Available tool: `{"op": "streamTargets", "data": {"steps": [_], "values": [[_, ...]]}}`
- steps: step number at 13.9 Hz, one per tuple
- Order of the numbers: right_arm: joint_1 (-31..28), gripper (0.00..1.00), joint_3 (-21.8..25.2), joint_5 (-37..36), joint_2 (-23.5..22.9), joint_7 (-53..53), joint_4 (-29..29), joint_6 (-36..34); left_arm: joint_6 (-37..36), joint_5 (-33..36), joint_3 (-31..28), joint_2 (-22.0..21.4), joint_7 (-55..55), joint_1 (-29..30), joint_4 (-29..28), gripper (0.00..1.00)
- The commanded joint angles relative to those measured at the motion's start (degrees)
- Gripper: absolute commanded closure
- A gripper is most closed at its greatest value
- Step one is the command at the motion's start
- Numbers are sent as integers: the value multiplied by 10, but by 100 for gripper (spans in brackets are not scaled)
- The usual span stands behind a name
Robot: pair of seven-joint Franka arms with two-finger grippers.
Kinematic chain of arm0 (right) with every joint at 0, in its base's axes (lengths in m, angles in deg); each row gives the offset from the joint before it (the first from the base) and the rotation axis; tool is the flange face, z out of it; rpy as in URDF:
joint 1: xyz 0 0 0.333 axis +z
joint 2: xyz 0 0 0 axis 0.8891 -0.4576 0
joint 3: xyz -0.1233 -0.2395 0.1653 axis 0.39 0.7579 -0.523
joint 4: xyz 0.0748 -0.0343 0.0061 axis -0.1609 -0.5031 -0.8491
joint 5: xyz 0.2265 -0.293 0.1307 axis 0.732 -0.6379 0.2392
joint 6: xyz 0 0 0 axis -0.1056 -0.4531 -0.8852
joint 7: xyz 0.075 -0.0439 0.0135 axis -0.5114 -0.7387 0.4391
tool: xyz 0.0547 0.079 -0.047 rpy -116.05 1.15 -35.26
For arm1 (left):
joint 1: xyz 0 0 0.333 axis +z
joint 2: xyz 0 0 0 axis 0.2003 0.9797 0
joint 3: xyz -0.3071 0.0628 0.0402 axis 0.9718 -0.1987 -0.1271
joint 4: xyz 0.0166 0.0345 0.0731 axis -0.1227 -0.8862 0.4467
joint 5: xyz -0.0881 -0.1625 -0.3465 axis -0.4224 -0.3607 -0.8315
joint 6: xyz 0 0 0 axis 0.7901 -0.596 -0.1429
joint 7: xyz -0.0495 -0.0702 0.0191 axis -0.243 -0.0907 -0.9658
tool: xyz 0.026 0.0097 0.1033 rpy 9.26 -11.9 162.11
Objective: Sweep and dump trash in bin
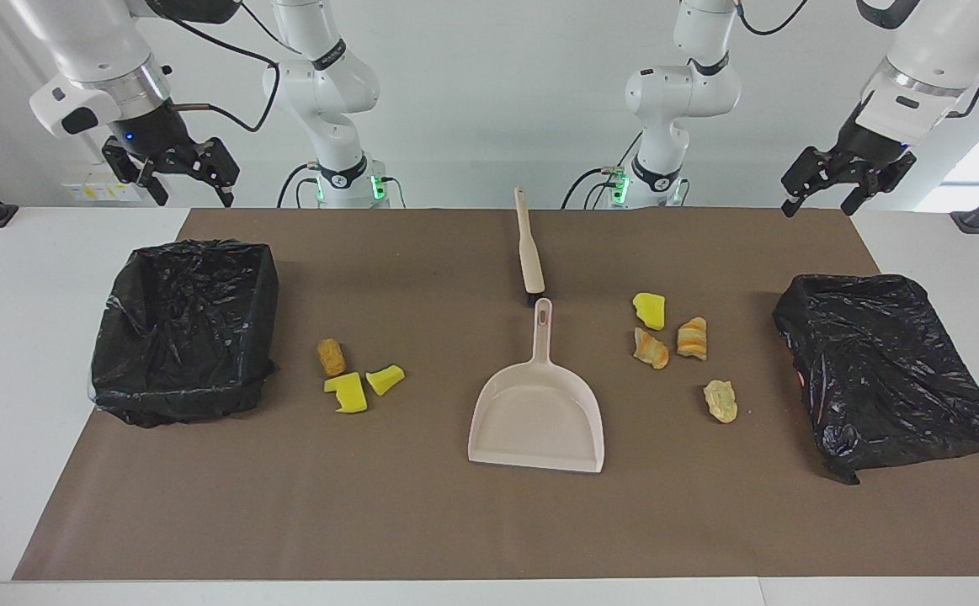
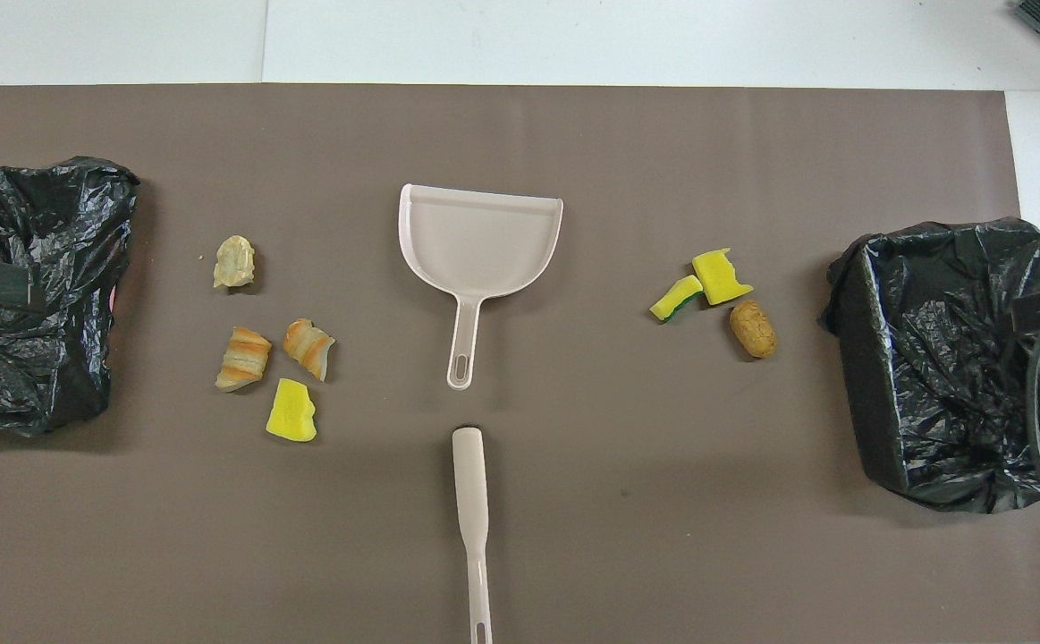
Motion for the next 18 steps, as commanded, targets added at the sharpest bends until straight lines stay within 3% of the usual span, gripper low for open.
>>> {"op": "streamTargets", "data": {"steps": [1, 18], "values": [[-4, 0, -2, 0, 26, 17, -31, -2, 2, 8, 3, -12, 4, 4, -14, 0], [-5, 0, -2, -3, 27, 24, -31, -15, 4, 7, 3, -12, 4, 0, -15, 0]]}}
